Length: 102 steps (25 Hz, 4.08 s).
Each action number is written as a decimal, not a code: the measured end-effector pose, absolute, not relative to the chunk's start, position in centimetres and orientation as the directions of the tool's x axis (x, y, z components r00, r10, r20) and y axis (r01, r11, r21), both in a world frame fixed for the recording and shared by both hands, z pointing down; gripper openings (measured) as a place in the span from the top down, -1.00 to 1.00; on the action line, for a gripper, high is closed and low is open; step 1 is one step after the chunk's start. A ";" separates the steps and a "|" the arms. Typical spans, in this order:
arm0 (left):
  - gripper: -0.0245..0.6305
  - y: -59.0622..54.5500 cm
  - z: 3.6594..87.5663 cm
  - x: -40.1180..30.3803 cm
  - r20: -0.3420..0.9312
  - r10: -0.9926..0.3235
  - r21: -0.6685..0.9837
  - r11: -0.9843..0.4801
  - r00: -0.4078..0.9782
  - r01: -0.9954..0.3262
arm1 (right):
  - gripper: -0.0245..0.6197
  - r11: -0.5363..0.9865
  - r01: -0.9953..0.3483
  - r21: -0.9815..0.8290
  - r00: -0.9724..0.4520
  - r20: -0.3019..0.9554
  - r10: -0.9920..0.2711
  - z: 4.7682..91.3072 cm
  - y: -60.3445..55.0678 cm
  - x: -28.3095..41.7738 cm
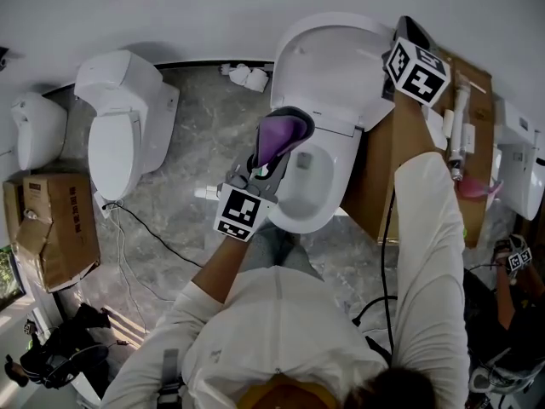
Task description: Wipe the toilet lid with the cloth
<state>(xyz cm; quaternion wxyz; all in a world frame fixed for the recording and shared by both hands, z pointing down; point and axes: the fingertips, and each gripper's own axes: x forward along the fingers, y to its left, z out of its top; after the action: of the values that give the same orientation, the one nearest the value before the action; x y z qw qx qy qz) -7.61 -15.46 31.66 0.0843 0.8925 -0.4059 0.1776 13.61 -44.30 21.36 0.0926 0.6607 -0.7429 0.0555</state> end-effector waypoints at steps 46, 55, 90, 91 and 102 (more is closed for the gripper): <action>0.78 -7.2 29.0 -4.8 0.328 -0.677 -0.002 -0.698 0.659 -0.716 | 0.89 0.215 -0.974 -0.076 -0.228 0.314 -0.922 26.8 -22.2 9.9; 0.78 -9.8 30.6 -3.9 0.345 -0.645 0.022 -0.720 0.682 -0.693 | 0.89 0.233 -0.970 -0.069 -0.242 0.369 -0.897 30.8 -19.0 8.2; 0.78 -38.2 34.1 1.9 0.259 -0.804 -0.066 -0.567 0.535 -0.821 | 0.89 0.050 -0.990 -0.131 -0.107 0.480 -0.871 35.4 -17.6 12.5; 0.78 -38.6 34.2 2.6 0.255 -0.804 -0.062 -0.568 0.537 -0.821 | 0.89 0.044 -0.990 -0.133 -0.103 0.481 -0.871 35.5 -17.5 12.5; 0.78 -38.3 34.9 11.2 0.210 -0.737 -0.052 -0.665 0.642 -0.745 | 0.89 0.041 -0.988 -0.148 -0.109 0.495 -0.862 37.7 -15.9 12.3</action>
<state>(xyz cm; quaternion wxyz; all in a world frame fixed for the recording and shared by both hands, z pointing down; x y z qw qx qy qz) 11.18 -38.31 34.94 0.0194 0.9060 -0.4091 0.1072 12.26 -15.93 37.69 0.1367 0.6532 -0.7082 0.2303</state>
